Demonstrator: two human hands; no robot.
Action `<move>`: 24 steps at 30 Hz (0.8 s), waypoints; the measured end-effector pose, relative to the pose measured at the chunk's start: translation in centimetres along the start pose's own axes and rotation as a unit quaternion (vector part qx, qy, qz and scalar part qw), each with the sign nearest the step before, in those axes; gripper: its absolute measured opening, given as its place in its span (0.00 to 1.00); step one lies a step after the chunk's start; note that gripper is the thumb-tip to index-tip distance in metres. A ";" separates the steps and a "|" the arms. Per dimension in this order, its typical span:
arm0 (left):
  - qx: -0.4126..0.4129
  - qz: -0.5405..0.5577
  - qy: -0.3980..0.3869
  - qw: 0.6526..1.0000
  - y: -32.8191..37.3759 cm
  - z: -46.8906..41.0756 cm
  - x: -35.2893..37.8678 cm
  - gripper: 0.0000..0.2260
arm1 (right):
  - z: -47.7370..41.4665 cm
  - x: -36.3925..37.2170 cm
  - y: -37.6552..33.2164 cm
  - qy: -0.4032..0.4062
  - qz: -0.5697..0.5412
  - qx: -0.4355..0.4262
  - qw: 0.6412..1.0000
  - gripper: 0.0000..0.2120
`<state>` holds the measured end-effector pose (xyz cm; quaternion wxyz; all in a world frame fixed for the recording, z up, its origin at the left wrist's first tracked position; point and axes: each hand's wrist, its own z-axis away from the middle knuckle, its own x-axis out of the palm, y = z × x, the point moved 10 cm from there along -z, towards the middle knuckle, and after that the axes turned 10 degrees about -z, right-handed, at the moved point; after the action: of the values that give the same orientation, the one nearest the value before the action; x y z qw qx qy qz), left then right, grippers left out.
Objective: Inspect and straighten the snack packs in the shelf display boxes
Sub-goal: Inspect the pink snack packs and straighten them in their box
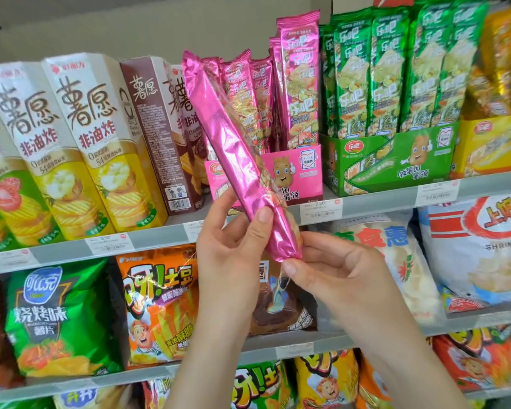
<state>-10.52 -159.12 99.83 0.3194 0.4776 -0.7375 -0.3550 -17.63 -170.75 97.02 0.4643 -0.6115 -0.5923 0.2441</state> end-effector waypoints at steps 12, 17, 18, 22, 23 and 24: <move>-0.039 0.090 -0.033 0.995 -0.9 0.7 1.6 0.08 | 1.1 -2.5 -1.3 0.120 0.156 -0.093 0.976 0.11; -0.035 0.038 0.006 0.999 0.2 1.0 1.6 0.15 | 1.4 -3.3 -1.8 0.089 0.153 -0.100 0.979 0.18; -0.045 0.038 0.011 0.998 0.1 1.1 1.7 0.15 | 1.4 -3.3 -2.0 0.068 0.138 -0.103 0.983 0.18; -0.090 0.032 0.014 0.995 -0.2 1.9 2.5 0.25 | 1.5 -3.5 -3.3 -0.001 0.131 -0.121 0.984 0.10; -0.099 0.024 0.013 0.995 -0.3 2.1 2.7 0.26 | 1.5 -3.6 -3.5 -0.017 0.140 -0.122 0.982 0.08; -0.102 0.009 0.011 0.995 -0.3 2.2 3.0 0.24 | 1.6 -3.7 -3.7 -0.037 0.152 -0.124 0.980 0.07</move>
<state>-13.18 -161.48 98.74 0.3782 0.4396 -0.6980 -0.4200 -21.44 -174.29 98.54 0.3206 -0.7377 -0.5346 0.2591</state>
